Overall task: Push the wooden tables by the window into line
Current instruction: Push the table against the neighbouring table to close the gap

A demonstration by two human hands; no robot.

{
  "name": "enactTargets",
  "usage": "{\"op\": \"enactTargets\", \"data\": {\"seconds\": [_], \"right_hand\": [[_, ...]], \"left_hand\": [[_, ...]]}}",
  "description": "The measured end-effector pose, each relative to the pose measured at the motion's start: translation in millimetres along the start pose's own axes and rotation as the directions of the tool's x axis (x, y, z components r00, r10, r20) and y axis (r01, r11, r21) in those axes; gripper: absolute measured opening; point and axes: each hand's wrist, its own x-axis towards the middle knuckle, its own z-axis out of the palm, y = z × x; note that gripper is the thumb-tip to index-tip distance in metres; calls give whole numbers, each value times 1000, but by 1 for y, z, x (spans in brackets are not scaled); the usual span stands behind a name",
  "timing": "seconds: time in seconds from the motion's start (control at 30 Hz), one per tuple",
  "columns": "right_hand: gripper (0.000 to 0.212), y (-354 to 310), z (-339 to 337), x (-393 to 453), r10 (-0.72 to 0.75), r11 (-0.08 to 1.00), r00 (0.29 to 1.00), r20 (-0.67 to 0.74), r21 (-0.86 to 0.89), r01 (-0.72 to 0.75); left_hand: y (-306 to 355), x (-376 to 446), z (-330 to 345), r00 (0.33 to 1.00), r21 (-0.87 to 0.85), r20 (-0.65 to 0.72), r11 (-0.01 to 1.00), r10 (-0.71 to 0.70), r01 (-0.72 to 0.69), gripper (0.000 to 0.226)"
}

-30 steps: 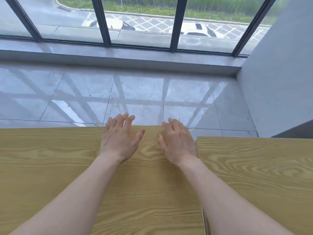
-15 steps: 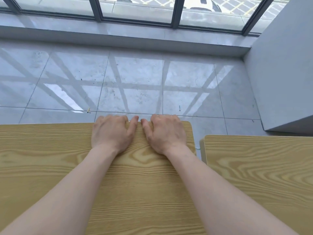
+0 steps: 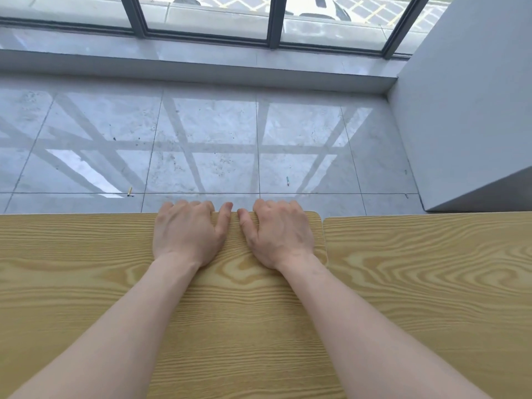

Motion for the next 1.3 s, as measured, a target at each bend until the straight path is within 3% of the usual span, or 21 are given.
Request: {"op": "enactTargets", "data": {"seconds": [0.8, 1.0, 1.17, 1.3], "right_hand": [[55, -5, 3, -15, 57, 998, 997, 45, -30, -56], [52, -2, 6, -24, 17, 999, 1000, -6, 39, -17], [57, -10, -8, -89, -9, 996, 996, -86, 88, 16], [58, -21, -9, -182, 35, 993, 995, -98, 120, -23]], "left_hand": [[-3, -13, 3, 998, 20, 58, 1000, -8, 7, 64], [-11, -23, 1, 998, -135, 3, 989, 57, -56, 62], [-7, -87, -18, 986, -156, -95, 976, 137, -151, 64], [-8, -160, -18, 987, -182, -73, 971, 142, -153, 65]]}}
